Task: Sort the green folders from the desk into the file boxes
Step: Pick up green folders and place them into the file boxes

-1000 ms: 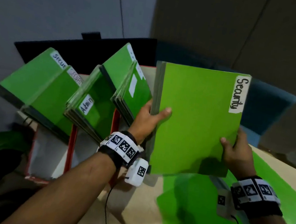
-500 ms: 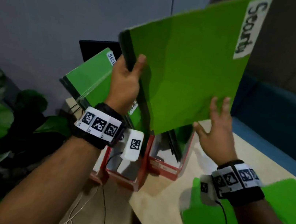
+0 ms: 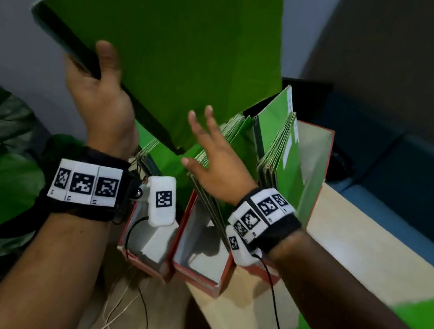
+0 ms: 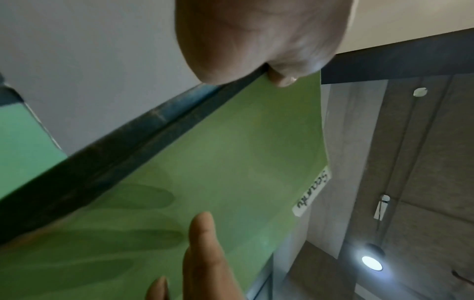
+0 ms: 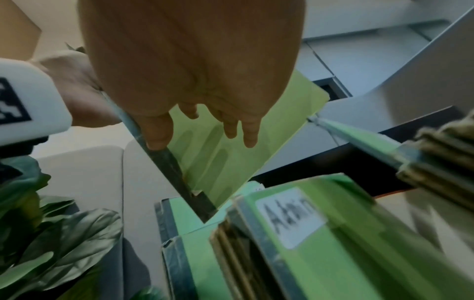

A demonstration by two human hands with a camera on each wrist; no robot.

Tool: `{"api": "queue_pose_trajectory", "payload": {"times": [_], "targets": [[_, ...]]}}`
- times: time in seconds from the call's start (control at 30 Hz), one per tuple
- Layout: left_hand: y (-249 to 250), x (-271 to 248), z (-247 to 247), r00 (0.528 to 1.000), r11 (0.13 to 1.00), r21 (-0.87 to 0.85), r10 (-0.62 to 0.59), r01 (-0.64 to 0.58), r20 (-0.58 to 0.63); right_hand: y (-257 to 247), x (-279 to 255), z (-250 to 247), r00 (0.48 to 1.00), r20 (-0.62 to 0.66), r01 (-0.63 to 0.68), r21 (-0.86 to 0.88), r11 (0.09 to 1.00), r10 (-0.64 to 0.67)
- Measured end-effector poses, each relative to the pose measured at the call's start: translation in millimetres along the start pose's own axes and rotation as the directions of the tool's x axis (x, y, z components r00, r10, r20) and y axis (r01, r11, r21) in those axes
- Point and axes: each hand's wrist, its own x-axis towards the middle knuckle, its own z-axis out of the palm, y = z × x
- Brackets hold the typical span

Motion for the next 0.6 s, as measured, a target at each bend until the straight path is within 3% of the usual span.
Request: {"api": "queue_pose_trajectory", "payload": {"times": [0.13, 0.3, 0.43, 0.53, 0.6], "targets": [[-16, 5, -24, 0.999, 0.988, 0.152, 0.034, -0.032, -0.015, -7, 26, 25, 0.996, 0.083, -0.020, 0.077, 0.997, 0.014], [-45, -2, -49, 0.999, 0.944, 0.329, -0.033, 0.031, 0.000, -9, 39, 61, 0.965, 0.249, -0.095, 0.063, 0.993, 0.077], [-62, -10, -67, 0.990, 0.895, 0.423, -0.131, 0.138, -0.047, -8, 45, 79, 0.958, 0.259, -0.135, 0.024, 0.991, 0.124], [-71, -16, -79, 0.993, 0.830, 0.547, -0.118, 0.107, -0.014, -10, 48, 93, 0.952, 0.288, -0.095, -0.045, 0.994, 0.104], [-77, -22, -85, 0.990, 0.818, 0.566, -0.138, 0.101, 0.021, -14, 47, 107, 0.937, 0.321, -0.139, -0.030, 0.990, 0.141]]}}
